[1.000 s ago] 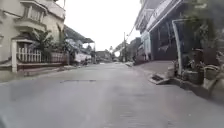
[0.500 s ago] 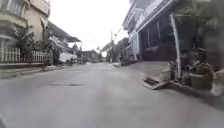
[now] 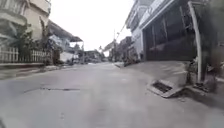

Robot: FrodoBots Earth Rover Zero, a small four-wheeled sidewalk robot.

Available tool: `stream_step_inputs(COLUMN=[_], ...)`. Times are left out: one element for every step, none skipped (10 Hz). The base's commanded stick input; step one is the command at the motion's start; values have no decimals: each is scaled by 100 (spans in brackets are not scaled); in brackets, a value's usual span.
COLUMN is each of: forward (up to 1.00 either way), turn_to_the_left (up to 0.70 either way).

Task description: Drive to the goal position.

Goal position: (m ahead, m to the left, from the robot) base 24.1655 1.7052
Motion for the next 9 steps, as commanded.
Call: stream_step_inputs(forward=[100, 100, 100, 100, 100, 100, 100, 100, 100], turn_to_the_left=[0, 0, 0, 0, 0, 0, 0, -28, -38])
